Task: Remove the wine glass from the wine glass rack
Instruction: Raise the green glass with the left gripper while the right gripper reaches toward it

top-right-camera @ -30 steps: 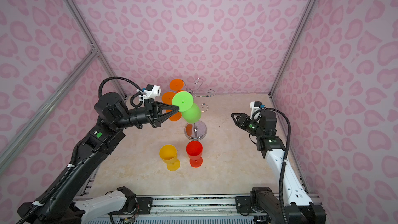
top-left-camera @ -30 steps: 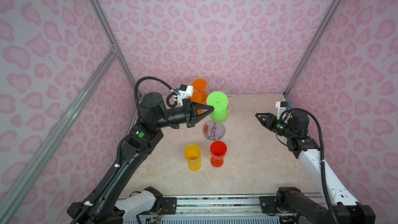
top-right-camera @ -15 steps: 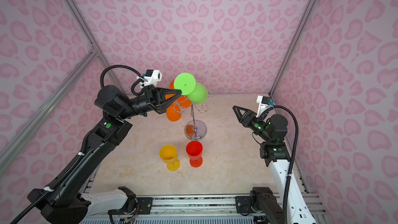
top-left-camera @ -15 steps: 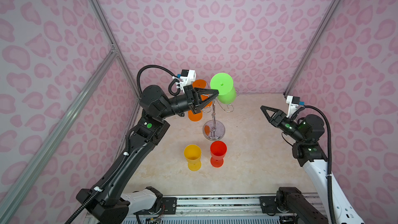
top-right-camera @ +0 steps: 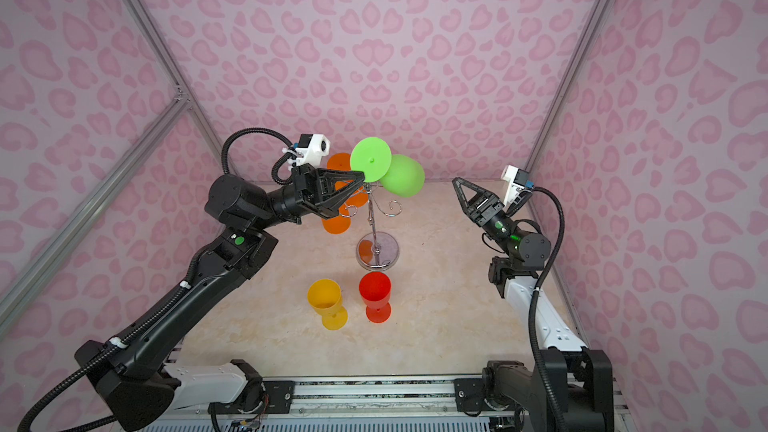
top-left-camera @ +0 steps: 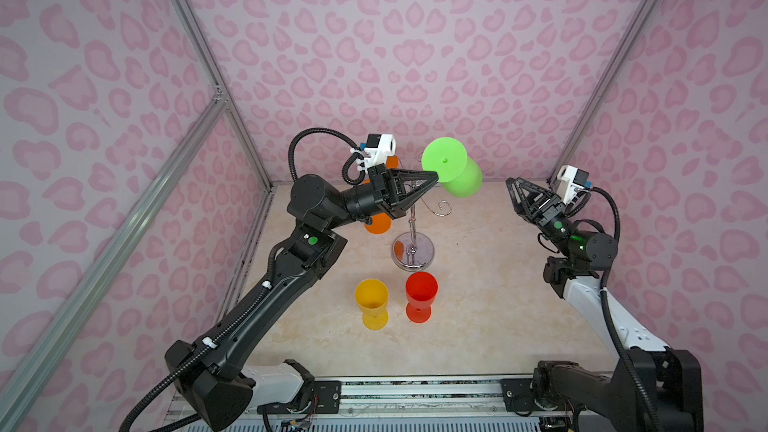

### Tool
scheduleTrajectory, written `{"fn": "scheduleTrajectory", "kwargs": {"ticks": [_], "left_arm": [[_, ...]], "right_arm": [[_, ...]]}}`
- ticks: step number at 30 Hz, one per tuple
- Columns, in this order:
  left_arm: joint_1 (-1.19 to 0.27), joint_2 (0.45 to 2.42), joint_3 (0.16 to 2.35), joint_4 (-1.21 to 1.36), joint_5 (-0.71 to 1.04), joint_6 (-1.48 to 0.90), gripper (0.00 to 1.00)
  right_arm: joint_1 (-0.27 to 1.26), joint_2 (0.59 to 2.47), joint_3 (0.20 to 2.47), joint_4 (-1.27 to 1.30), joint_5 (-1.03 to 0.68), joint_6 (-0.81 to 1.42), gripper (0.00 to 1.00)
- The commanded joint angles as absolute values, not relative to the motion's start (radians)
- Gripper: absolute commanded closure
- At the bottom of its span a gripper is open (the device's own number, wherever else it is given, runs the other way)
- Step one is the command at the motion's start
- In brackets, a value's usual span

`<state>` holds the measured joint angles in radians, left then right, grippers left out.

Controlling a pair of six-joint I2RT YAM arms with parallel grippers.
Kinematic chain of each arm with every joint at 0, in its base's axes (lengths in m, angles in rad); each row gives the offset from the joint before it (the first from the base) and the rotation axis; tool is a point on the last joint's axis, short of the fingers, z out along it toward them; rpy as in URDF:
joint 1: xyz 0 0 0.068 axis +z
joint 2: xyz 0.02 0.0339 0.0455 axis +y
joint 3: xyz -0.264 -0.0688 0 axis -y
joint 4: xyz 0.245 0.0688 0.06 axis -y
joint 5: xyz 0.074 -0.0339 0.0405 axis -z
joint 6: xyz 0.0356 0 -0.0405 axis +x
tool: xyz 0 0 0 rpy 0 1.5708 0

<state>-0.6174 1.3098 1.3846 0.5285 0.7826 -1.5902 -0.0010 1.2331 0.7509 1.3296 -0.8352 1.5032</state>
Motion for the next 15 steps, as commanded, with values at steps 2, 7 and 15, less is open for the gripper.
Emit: {"fn": "scheduleTrajectory", "kwargs": {"ticks": [2,7,15], "left_arm": [[-0.623,1.325,1.375,0.695,0.764,-1.633,0.98],[-0.623,1.354,1.382,0.768,0.758,-1.664,0.98],[-0.624,1.404,1.4,0.834,0.762,-1.714,0.98]], "right_arm": [[0.048,1.264,0.788,1.56,-0.856,1.565,0.34],[0.107,1.301,0.837,1.559,-0.881,1.551,0.35],[0.159,1.352,0.859,1.559,-0.888,1.537,0.37]]}}
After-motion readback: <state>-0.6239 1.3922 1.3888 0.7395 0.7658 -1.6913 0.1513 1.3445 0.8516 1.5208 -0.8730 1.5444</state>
